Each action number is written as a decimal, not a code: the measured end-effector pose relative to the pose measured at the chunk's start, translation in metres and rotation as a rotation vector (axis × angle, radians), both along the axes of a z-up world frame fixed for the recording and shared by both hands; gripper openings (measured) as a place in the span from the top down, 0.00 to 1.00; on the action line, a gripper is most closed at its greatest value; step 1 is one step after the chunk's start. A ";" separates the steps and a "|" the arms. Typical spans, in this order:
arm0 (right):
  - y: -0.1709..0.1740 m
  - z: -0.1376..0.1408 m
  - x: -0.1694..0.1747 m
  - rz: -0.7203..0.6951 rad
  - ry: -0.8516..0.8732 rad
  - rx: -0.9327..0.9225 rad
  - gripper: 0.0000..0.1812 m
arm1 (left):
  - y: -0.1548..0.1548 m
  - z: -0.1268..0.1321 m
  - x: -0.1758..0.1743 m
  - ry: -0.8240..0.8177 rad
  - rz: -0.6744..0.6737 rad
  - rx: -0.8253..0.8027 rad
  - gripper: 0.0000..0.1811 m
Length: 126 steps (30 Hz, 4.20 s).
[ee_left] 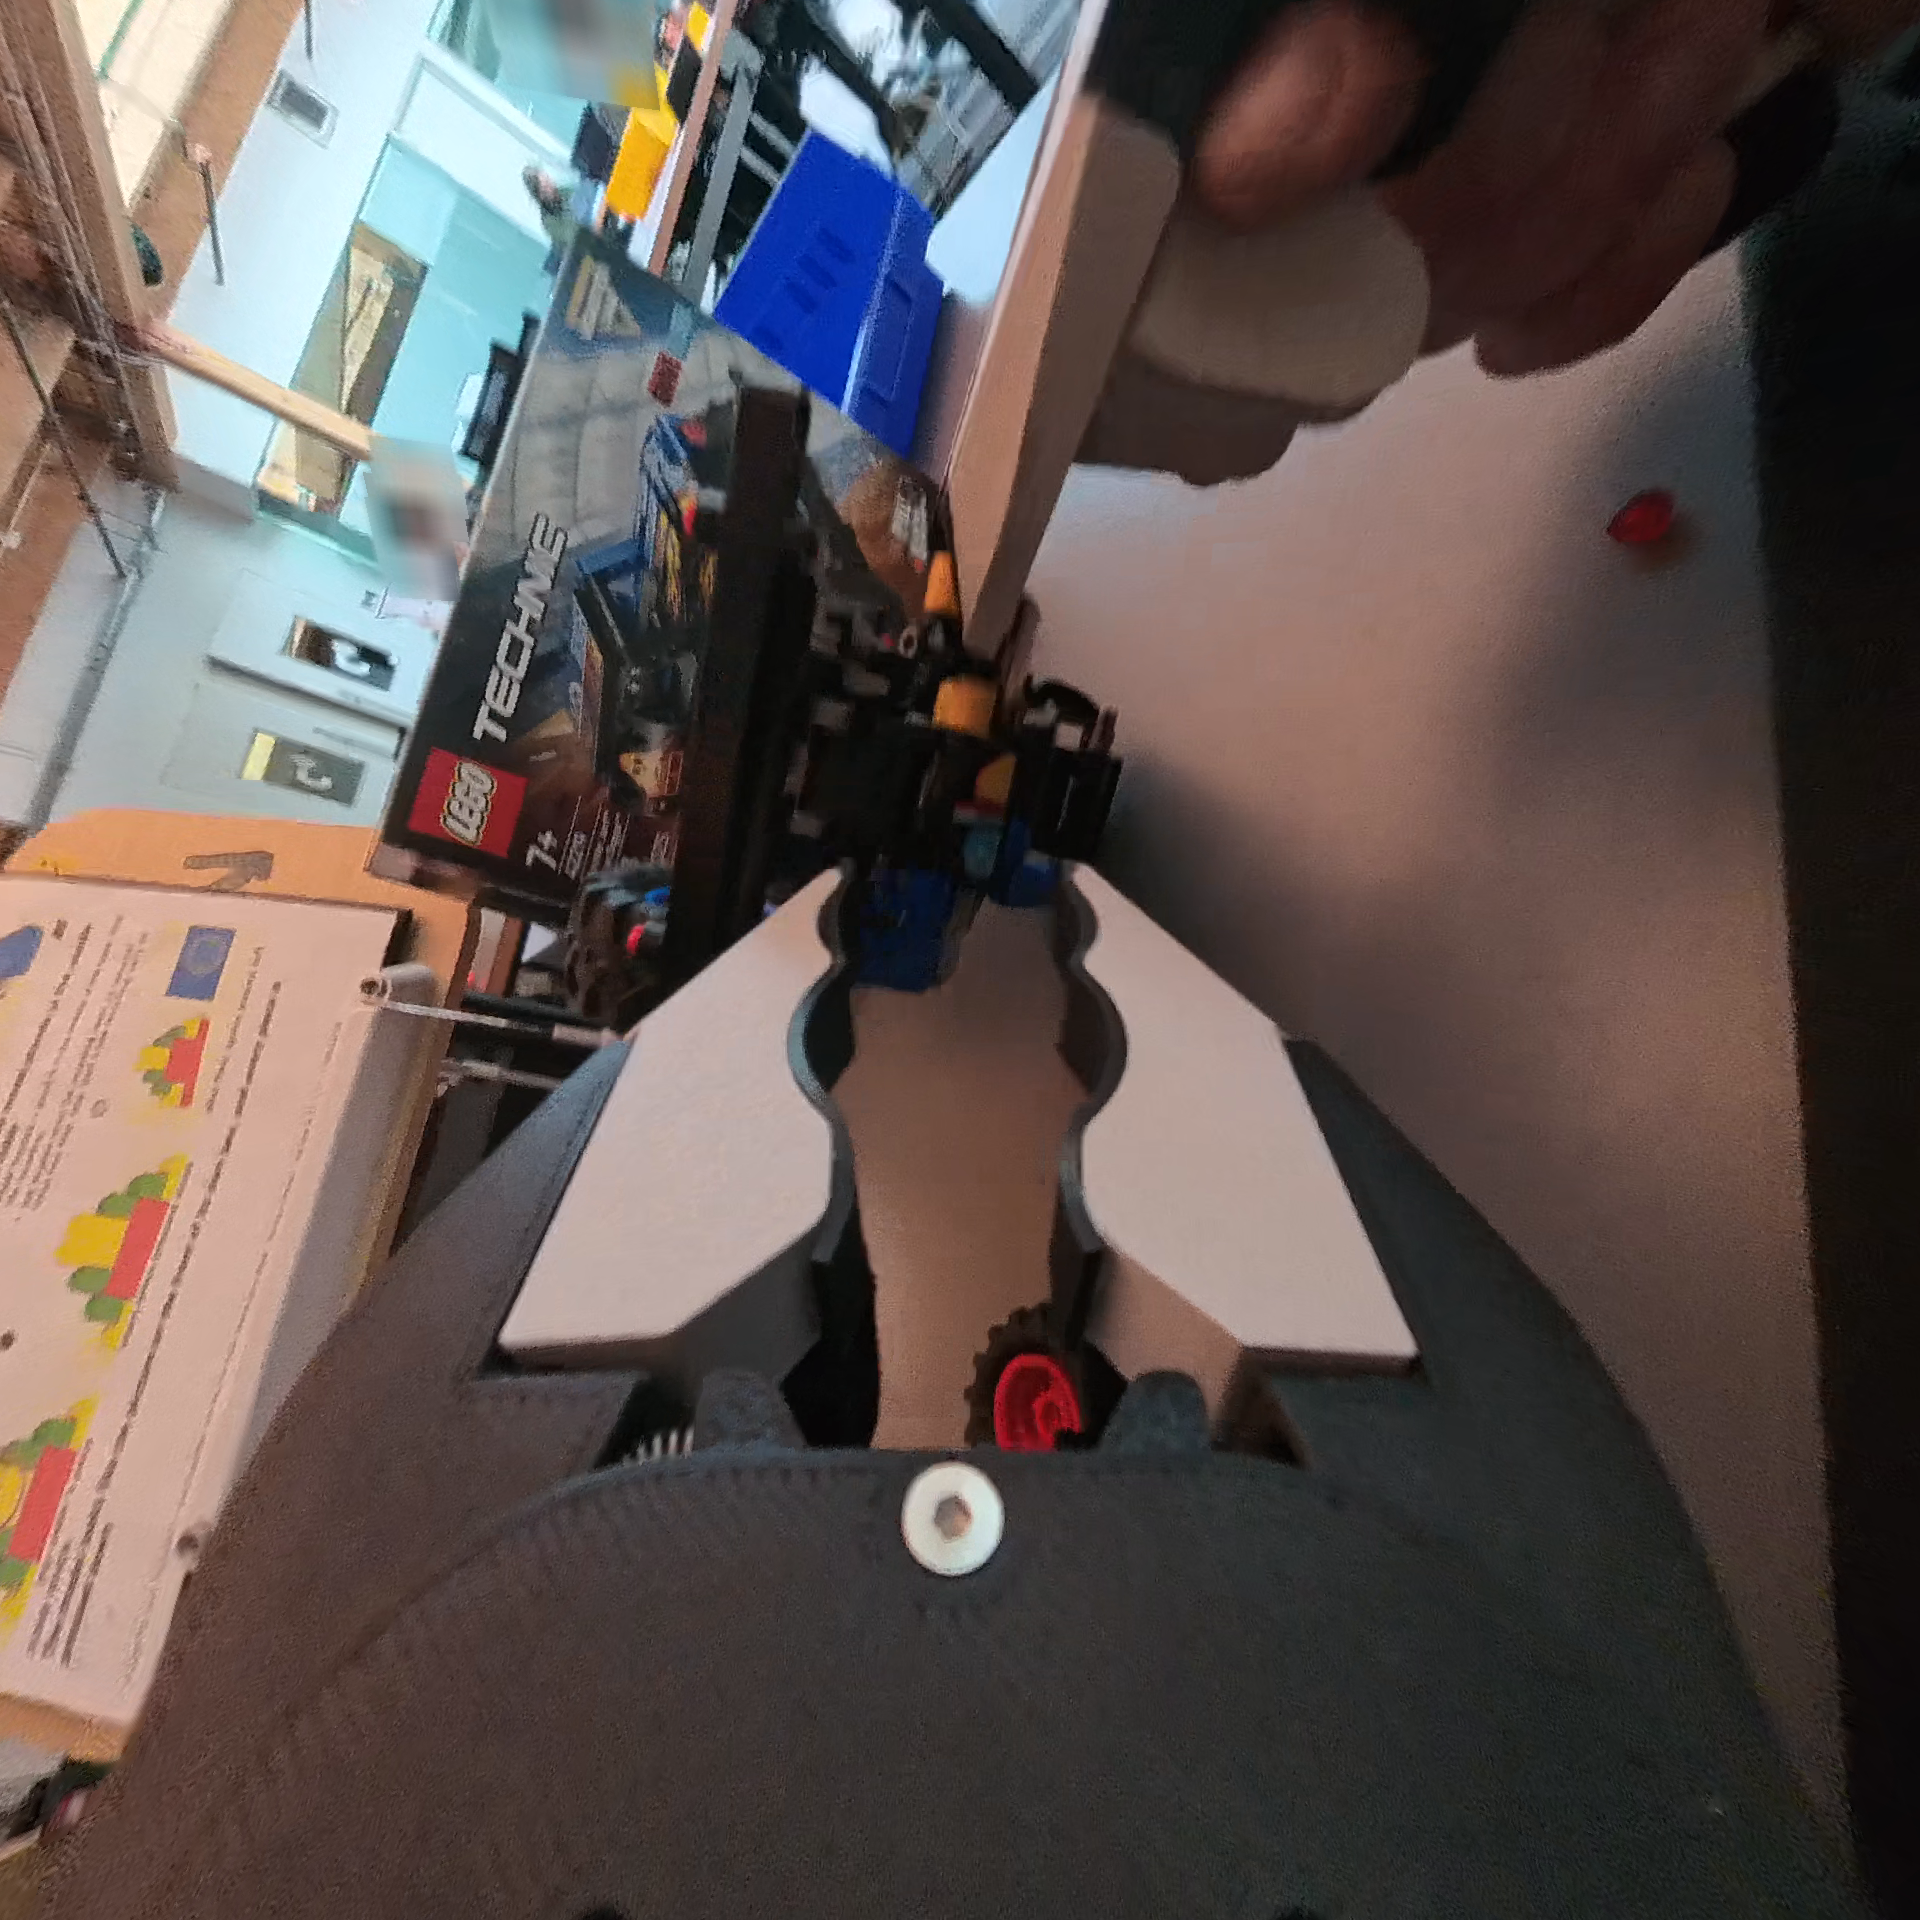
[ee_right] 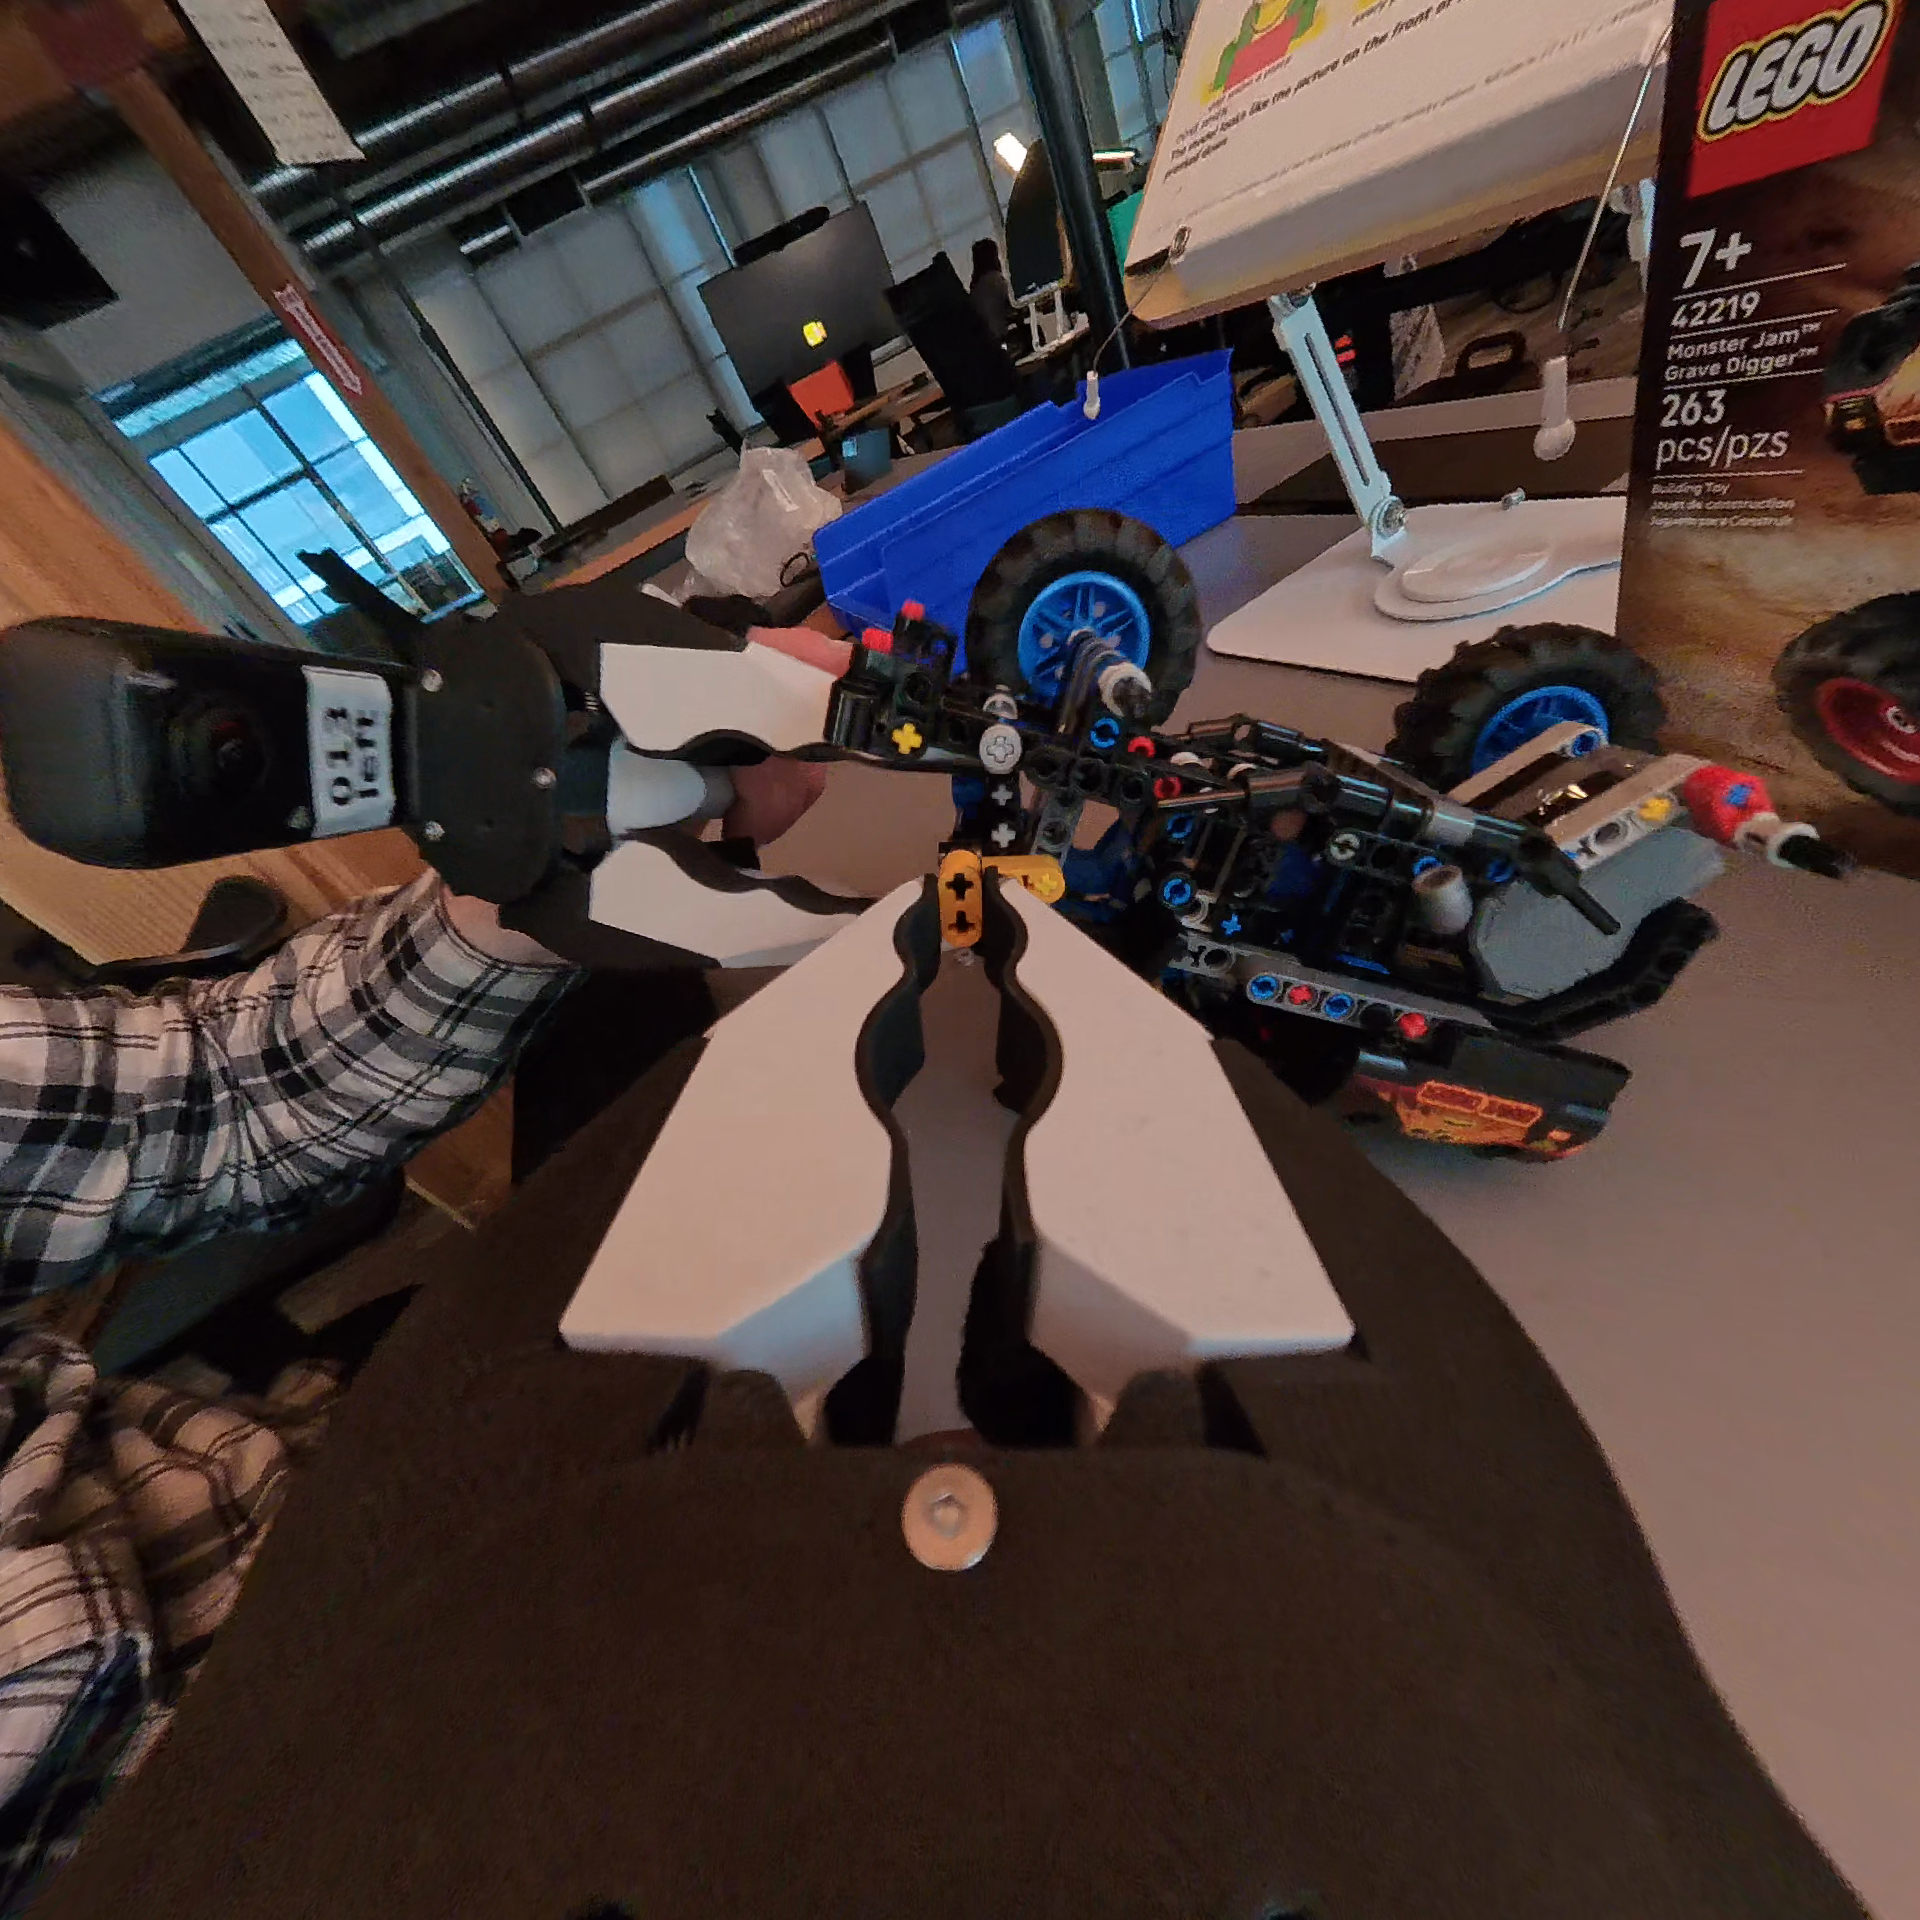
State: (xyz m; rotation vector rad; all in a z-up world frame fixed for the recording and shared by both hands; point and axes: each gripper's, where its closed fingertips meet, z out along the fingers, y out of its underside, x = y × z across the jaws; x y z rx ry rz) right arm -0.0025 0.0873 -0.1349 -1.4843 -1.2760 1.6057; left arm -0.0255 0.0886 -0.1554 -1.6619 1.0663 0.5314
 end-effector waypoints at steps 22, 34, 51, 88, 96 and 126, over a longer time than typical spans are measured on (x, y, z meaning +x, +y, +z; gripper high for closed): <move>0.003 -0.044 -0.008 -0.104 -0.239 0.431 0.97 | 0.028 -0.061 -0.024 0.242 0.096 0.030 0.92; -0.006 -0.063 -0.001 -0.121 -0.296 0.671 0.98 | 0.033 -0.092 -0.006 0.288 0.017 -0.025 0.92; -0.012 -0.065 0.010 -0.192 -0.326 0.811 0.98 | 0.033 -0.096 0.005 0.274 -0.027 -0.020 0.92; 0.013 -0.057 0.008 0.074 -0.388 1.077 0.98 | 0.039 -0.091 0.001 0.201 0.001 -0.079 0.91; 0.014 -0.063 0.007 0.168 -0.455 1.067 0.97 | 0.040 -0.094 -0.004 0.212 0.014 -0.096 0.91; -0.002 -0.026 0.023 0.097 -0.292 0.976 1.00 | 0.050 -0.098 -0.006 0.182 0.030 -0.116 0.91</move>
